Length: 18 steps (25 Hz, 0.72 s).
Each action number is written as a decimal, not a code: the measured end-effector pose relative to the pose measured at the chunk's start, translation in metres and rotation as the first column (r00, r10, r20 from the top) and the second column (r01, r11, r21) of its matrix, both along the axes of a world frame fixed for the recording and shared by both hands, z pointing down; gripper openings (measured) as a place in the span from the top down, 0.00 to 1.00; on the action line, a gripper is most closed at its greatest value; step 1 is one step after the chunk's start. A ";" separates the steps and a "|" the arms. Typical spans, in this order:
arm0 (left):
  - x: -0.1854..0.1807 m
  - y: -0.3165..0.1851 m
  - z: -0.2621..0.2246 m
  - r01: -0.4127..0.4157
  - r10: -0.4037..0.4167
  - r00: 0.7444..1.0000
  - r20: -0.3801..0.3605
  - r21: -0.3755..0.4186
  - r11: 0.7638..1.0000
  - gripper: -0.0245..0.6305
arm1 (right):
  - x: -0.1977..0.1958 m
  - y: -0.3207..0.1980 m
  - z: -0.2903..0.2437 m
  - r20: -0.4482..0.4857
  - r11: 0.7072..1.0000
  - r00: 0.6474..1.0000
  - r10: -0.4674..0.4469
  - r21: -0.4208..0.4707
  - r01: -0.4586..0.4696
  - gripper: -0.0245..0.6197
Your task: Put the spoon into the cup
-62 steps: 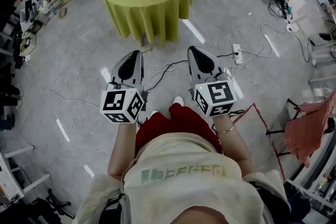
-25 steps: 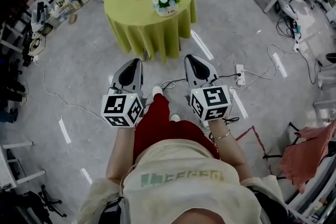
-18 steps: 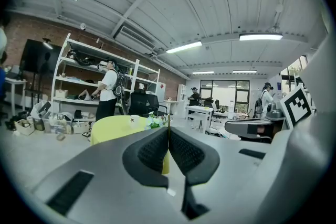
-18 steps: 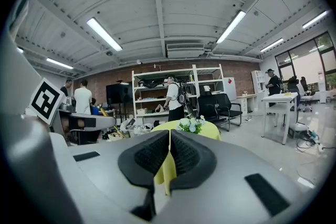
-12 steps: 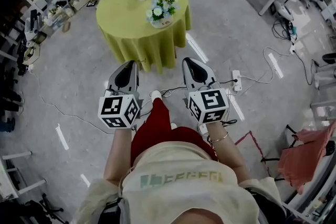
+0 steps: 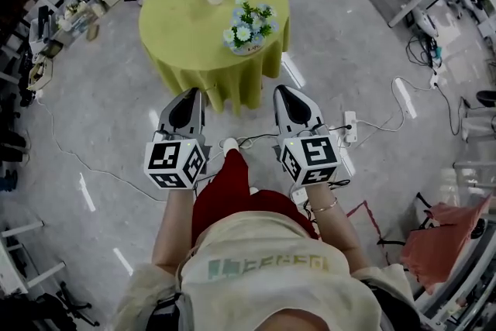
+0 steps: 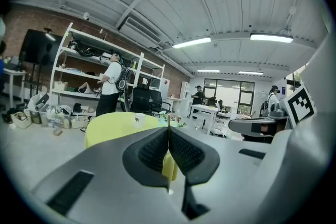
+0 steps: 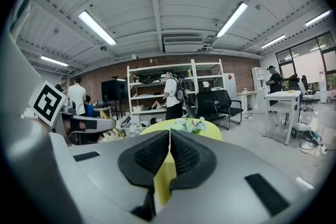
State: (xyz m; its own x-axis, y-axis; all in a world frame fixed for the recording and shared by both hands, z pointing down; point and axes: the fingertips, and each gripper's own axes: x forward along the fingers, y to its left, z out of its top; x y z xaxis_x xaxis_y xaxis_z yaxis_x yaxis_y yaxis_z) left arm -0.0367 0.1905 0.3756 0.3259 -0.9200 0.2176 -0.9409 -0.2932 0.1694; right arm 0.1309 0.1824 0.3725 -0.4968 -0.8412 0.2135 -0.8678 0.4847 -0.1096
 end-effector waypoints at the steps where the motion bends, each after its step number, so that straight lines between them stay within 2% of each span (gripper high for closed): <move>1: -0.005 -0.011 0.001 0.001 -0.001 1.000 -0.002 -0.003 1.000 0.93 | -0.006 -0.011 0.000 0.000 1.000 1.000 -0.001 -0.001 0.001 0.90; 10: -0.059 -0.101 0.003 -0.007 0.007 1.000 -0.017 -0.018 1.000 0.93 | -0.065 -0.102 -0.003 -0.015 1.000 1.000 -0.012 -0.005 0.011 0.90; 18: -0.095 -0.161 -0.002 -0.034 0.034 0.999 -0.040 -0.018 0.999 0.93 | -0.107 -0.159 -0.013 -0.030 1.000 1.000 0.001 0.001 -0.001 0.90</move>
